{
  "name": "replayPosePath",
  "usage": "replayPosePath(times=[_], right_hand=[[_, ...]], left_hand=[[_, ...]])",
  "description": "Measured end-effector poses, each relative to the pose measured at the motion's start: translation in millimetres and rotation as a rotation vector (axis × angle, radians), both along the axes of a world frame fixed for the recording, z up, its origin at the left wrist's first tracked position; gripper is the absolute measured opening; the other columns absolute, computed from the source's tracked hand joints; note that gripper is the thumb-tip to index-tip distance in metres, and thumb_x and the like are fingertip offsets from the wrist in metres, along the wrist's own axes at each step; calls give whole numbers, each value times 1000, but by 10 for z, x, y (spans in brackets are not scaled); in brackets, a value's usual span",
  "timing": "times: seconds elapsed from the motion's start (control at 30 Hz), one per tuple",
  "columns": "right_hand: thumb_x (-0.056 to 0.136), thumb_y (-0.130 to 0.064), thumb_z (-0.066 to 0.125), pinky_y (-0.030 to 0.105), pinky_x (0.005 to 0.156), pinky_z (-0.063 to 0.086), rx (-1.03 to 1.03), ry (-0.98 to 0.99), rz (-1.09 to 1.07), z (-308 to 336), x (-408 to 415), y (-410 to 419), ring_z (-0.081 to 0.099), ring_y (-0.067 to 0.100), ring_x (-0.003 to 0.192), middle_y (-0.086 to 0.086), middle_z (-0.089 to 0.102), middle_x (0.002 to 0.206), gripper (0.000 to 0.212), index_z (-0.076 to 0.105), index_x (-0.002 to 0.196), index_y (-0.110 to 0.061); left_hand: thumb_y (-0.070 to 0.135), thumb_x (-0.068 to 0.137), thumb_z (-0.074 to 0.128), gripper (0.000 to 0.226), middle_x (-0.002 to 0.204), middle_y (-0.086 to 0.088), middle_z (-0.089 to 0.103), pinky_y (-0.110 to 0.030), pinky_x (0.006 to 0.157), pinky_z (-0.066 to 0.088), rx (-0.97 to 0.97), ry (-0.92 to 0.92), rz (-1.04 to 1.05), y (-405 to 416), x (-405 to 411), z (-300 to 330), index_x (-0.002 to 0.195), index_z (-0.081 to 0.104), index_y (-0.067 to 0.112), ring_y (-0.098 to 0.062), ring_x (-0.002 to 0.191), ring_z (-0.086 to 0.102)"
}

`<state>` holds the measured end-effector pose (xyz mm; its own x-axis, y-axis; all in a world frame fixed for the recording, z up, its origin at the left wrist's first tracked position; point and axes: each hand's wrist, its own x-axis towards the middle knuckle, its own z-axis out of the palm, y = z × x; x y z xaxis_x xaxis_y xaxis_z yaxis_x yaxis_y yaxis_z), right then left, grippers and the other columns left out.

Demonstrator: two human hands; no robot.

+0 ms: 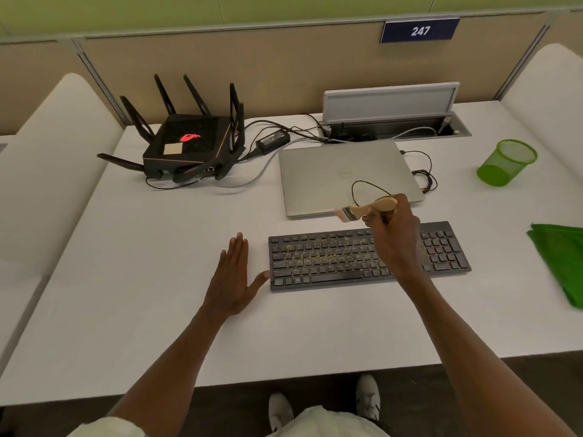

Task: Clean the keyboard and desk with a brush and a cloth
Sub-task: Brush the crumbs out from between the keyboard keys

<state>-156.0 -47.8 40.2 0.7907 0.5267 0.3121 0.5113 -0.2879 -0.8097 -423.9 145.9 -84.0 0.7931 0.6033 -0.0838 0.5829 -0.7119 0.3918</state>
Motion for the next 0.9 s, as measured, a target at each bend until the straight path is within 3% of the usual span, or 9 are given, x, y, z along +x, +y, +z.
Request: replayPosePath(times=[0.13,0.23,0.43,0.9], right_hand=[[92,-15,62,31,53,50,-22,0,-16,-23,-179,68,62,11,67,-8,65,78,14,51,101,-14],[92,-15,63,26,52,46,-32,-3,-9,-22,-298,125,60,10,65,-12,61,76,15,50,100,-14],[92,-15,64,15,50,42,-22,36,-2,-17,-490,284,55,3,59,-11,60,73,17,48,98,-18],[93,-17,64,18,63,54,-26,189,60,-108,-614,387,67,11,83,-10,63,90,17,49,102,-18]], left_hand=[[102,73,14,130,167,-5,-24,-36,126,-7,22,82,-107,-81,-104,-56,159,-14,9,-18,155,-21],[109,61,18,146,166,-6,-27,-37,126,-9,45,141,-126,-121,-92,-86,159,-15,6,-20,154,-23],[113,52,21,157,167,-9,-26,-44,128,-5,38,186,-81,-144,-20,-87,160,-14,4,-22,154,-24],[111,55,30,156,168,-12,-21,-48,127,-6,71,193,19,-268,104,-62,161,-7,2,-25,156,-20]])
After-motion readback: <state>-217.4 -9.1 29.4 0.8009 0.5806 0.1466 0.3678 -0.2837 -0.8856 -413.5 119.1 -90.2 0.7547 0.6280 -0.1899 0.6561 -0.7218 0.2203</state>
